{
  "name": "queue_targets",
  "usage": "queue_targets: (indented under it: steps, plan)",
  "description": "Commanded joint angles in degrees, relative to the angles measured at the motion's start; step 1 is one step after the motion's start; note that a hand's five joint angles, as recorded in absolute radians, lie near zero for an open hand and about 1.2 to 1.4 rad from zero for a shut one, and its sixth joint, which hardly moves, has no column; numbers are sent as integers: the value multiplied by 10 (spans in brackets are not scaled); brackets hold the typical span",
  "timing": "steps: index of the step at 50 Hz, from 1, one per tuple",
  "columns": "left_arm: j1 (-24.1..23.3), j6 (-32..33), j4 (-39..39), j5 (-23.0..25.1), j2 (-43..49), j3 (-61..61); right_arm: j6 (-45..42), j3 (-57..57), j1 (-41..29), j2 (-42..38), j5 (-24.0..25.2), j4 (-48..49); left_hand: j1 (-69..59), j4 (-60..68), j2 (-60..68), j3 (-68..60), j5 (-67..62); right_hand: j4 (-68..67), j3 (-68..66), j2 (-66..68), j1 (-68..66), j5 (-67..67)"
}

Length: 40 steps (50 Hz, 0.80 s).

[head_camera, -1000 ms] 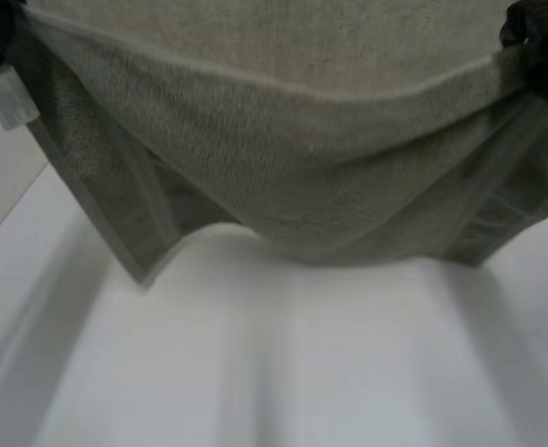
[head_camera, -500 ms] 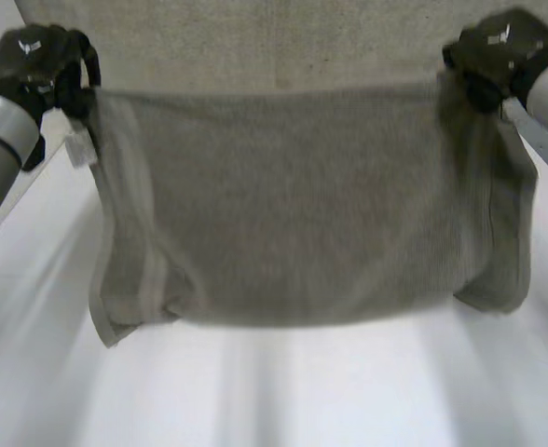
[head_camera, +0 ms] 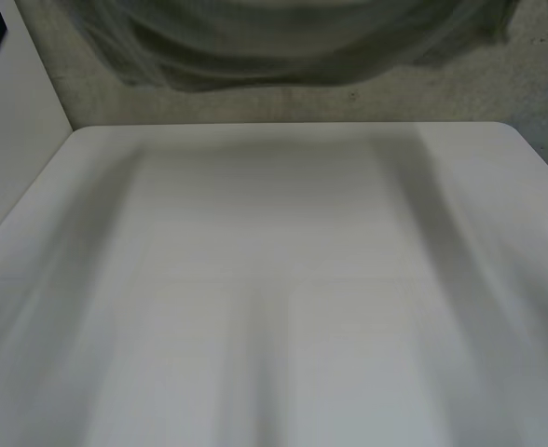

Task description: Fold the towel.

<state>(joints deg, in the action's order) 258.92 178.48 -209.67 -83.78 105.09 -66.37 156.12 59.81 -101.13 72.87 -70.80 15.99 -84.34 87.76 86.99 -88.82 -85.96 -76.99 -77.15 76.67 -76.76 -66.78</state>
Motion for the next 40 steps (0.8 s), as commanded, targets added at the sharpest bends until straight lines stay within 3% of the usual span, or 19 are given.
queue_targets:
  steps: [1, 8, 13, 27, 29, 30, 32, 40]
  plan:
    - [11, 6, 3, 10, 44, -146, -9, 100, 0, -40, 54, -53, 43, -78, -70, 88, 160, -30, -28, 33, -32, -32]
    - [26, 54, 3, 36, 100, -221, -69, 173, -7, -107, 57, -66, 43, -78, -70, 88, 160, -30, -28, 33, -32, -32]
    - [29, 132, 3, 41, 138, -259, -153, 200, -7, -184, 45, -75, 43, -78, -70, 88, 160, -30, -28, 33, -32, -32]
    - [32, 147, 3, 39, 124, -273, -151, 219, -8, -194, -35, -103, 43, -78, -70, 88, 160, -19, -17, 22, -21, -21]
    - [32, 146, 3, 38, 117, -275, -151, 231, -9, -186, -67, -88, 43, -78, -70, 88, 160, 180, 182, -177, 178, 178]
    - [32, 146, 3, 38, 117, -275, -151, 231, -9, -186, -67, -88, 43, -78, -70, 88, 160, 181, 183, -178, 179, 179]
    - [34, 145, 2, 38, 111, -279, -151, 246, -8, -182, -99, -65, 43, -78, -70, 88, 160, 347, 349, -344, 345, 345]
    - [36, 145, 2, 38, 109, -281, -132, 272, -2, -181, -119, -38, 43, -78, -70, 88, 160, 388, 390, -385, 386, 386]
